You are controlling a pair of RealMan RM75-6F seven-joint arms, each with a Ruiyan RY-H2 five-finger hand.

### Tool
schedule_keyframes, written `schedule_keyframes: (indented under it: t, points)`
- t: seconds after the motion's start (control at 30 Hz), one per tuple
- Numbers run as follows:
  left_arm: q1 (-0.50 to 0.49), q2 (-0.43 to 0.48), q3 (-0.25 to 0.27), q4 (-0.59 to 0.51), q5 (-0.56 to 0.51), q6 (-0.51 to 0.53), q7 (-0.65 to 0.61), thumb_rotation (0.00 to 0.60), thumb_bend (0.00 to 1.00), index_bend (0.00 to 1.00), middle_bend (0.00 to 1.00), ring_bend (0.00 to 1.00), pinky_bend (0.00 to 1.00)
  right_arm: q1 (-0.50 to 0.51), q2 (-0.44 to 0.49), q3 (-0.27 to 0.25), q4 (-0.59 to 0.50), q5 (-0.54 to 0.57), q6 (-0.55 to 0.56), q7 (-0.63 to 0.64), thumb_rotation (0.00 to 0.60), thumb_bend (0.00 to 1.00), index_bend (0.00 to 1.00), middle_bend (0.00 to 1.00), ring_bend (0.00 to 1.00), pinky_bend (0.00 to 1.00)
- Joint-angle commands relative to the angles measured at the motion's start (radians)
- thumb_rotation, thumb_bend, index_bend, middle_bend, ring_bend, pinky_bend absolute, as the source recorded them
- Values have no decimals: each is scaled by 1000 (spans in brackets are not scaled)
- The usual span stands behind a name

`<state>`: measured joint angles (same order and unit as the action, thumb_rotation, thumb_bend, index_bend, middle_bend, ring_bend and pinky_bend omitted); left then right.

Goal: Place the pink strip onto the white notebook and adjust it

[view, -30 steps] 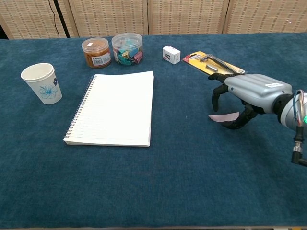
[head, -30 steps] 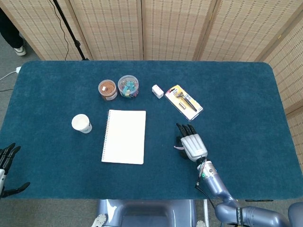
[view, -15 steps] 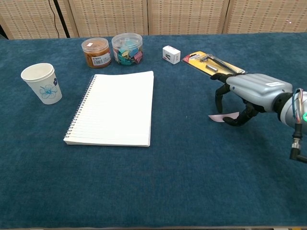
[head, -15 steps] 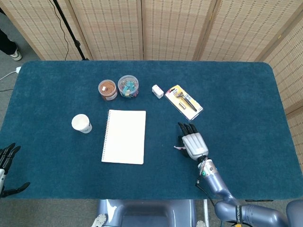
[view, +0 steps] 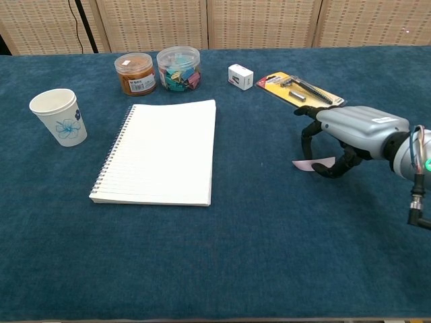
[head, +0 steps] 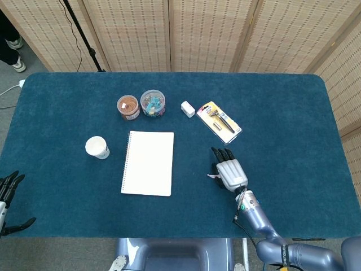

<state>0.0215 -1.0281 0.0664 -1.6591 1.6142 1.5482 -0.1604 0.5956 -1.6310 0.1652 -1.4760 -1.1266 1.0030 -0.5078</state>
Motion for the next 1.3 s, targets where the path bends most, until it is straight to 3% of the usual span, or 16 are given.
schedule_keyframes:
  t: [0.03, 0.9, 1.3]
  points:
    - [0, 0, 0, -1, 0, 0, -1, 600, 0, 0, 0, 0, 0, 3, -1, -2, 0, 4, 1, -1, 600, 504, 519, 0, 0, 0]
    - [0, 2, -1, 0, -2, -1, -6, 600, 0, 0, 0, 0, 0, 14, -9, -26, -9, -34, 46, 15, 600, 529, 564, 0, 0, 0]
    - [-3, 2, -8, -5, -17, -9, -1, 600, 0, 0, 0, 0, 0, 105, -47, 21, -56, -86, 34, -66, 600, 533, 572, 0, 0, 0]
